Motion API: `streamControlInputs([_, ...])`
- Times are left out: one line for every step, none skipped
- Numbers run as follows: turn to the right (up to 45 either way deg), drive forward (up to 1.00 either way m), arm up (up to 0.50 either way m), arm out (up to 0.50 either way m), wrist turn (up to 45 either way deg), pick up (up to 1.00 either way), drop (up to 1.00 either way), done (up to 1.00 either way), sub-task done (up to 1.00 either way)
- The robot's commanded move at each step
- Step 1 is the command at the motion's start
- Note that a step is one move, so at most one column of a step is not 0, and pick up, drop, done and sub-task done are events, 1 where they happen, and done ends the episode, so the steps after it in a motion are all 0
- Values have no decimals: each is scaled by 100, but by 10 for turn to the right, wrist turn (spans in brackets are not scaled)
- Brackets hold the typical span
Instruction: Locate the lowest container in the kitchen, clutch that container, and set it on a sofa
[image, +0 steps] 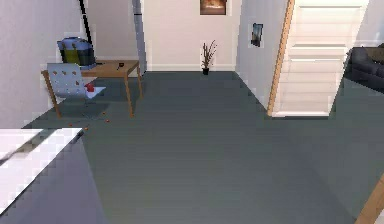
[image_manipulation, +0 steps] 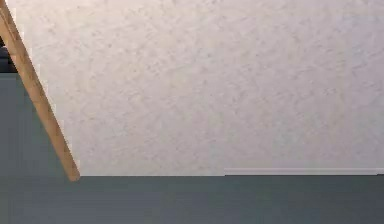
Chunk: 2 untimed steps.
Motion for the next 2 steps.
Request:
streamControlInputs([0,100,0,0,0,0,0,0,0])
streamControlInputs([0,15,0,0,0,0,0,0,0])
